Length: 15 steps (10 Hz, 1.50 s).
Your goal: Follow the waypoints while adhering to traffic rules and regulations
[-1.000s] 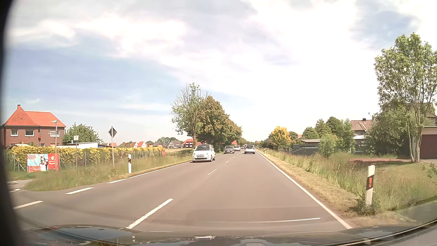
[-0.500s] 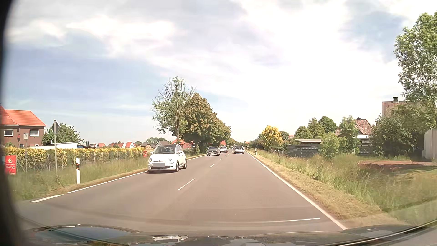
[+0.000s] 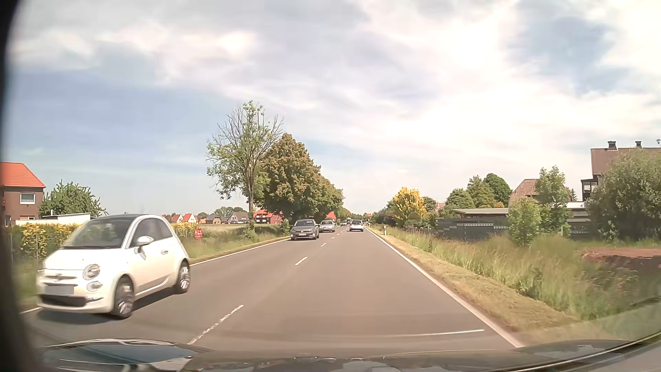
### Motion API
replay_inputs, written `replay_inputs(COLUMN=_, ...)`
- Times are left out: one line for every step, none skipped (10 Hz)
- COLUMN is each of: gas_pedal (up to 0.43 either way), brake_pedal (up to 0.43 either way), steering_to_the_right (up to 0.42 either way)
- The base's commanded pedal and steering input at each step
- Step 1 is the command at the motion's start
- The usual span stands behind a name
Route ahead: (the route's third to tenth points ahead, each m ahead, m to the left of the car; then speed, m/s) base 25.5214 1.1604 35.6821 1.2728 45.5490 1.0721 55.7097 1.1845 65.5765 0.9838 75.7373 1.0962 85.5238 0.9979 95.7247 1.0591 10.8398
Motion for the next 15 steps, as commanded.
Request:
replay_inputs(gas_pedal=0.488, brake_pedal=0.0, steering_to_the_right=0.011)
replay_inputs(gas_pedal=0.488, brake_pedal=0.0, steering_to_the_right=0.01)
replay_inputs(gas_pedal=0.488, brake_pedal=0.0, steering_to_the_right=0.008)
replay_inputs(gas_pedal=0.488, brake_pedal=0.0, steering_to_the_right=0.006)
replay_inputs(gas_pedal=0.488, brake_pedal=0.0, steering_to_the_right=0.006)
replay_inputs(gas_pedal=0.48, brake_pedal=0.0, steering_to_the_right=0.006)
replay_inputs(gas_pedal=0.469, brake_pedal=0.0, steering_to_the_right=0.005)
replay_inputs(gas_pedal=0.449, brake_pedal=0.0, steering_to_the_right=0.005)
replay_inputs(gas_pedal=0.409, brake_pedal=0.0, steering_to_the_right=0.005)
replay_inputs(gas_pedal=0.37, brake_pedal=0.0, steering_to_the_right=0.004)
replay_inputs(gas_pedal=0.339, brake_pedal=0.0, steering_to_the_right=0.003)
replay_inputs(gas_pedal=0.311, brake_pedal=0.0, steering_to_the_right=0.0)
replay_inputs(gas_pedal=0.287, brake_pedal=0.0, steering_to_the_right=0.0)
replay_inputs(gas_pedal=0.28, brake_pedal=0.0, steering_to_the_right=0.0)
replay_inputs(gas_pedal=0.28, brake_pedal=0.0, steering_to_the_right=0.0)
